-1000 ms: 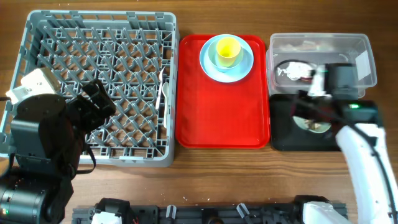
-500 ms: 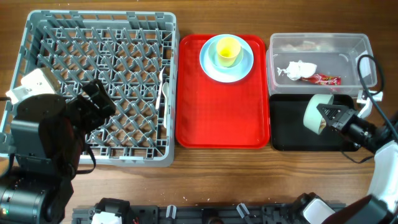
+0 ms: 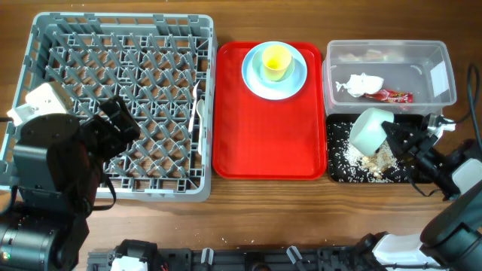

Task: Sort waste into correct bins and load items into the dishwasher rack
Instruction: 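Tip the bowl over the black tray to dump the rice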

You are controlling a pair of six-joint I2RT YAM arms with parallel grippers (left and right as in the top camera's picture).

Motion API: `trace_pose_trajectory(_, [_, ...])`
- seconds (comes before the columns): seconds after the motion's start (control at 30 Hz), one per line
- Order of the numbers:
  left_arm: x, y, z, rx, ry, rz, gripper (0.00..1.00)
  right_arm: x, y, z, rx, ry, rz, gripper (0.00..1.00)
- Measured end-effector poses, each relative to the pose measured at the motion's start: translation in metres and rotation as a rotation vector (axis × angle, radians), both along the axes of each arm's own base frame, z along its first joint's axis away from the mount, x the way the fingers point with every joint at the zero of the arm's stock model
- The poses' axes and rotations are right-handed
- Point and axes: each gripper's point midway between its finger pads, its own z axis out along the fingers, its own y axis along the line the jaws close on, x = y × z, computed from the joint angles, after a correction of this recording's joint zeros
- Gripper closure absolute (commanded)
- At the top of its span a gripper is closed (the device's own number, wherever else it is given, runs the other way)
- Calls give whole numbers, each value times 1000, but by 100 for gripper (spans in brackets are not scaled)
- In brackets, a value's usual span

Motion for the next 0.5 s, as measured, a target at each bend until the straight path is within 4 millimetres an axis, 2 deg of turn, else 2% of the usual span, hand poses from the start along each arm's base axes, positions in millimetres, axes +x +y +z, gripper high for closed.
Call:
trace_pose_trajectory(0.4, [0, 0, 0, 0, 0, 0, 0, -3, 1, 0, 183, 180, -9, 96])
trace_pose_trajectory(0.5, [0, 0, 0, 0, 0, 0, 0, -4, 2, 7, 191, 187, -10, 96])
